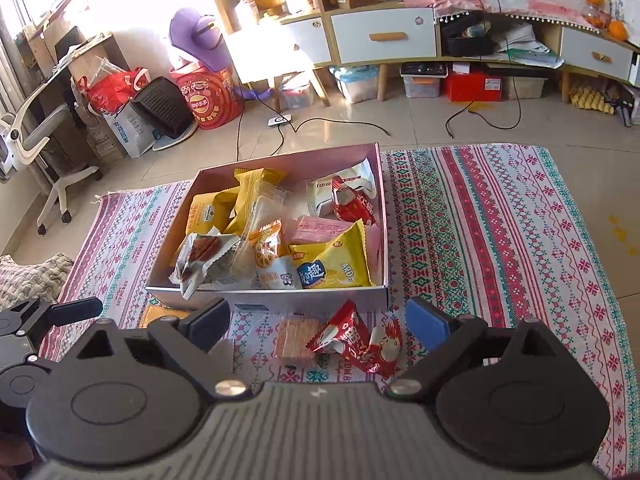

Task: Organize snacks
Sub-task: 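Lift both open tools out of the box back over the remaining snacks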

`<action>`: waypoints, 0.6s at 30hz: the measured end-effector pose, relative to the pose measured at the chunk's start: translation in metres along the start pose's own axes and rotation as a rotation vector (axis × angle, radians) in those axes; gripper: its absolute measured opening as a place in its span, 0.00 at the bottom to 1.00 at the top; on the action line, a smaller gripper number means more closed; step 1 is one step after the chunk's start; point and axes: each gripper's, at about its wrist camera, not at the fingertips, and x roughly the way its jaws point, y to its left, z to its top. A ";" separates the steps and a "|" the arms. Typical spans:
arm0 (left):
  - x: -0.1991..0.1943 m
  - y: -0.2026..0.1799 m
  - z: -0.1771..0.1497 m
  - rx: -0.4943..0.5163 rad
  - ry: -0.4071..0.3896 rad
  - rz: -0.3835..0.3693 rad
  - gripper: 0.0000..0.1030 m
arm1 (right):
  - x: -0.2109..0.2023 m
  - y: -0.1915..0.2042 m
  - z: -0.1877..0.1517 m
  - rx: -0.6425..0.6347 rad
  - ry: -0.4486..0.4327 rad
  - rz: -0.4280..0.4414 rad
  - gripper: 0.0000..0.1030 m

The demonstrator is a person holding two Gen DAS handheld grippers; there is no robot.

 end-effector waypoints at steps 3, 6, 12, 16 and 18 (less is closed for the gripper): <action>-0.002 0.001 -0.007 -0.013 0.000 -0.005 1.00 | 0.000 0.000 -0.007 -0.013 0.003 -0.012 0.92; -0.002 0.001 -0.018 -0.022 -0.016 -0.008 1.00 | -0.001 0.001 -0.018 -0.040 -0.003 -0.018 0.94; -0.001 0.006 -0.040 -0.070 -0.007 -0.010 1.00 | 0.001 0.006 -0.038 -0.109 0.014 -0.046 0.95; 0.001 0.008 -0.049 -0.090 -0.023 -0.011 1.00 | 0.005 0.004 -0.049 -0.146 0.022 -0.067 0.95; 0.003 0.009 -0.052 -0.113 -0.027 -0.028 1.00 | 0.008 -0.001 -0.052 -0.152 0.029 -0.082 0.95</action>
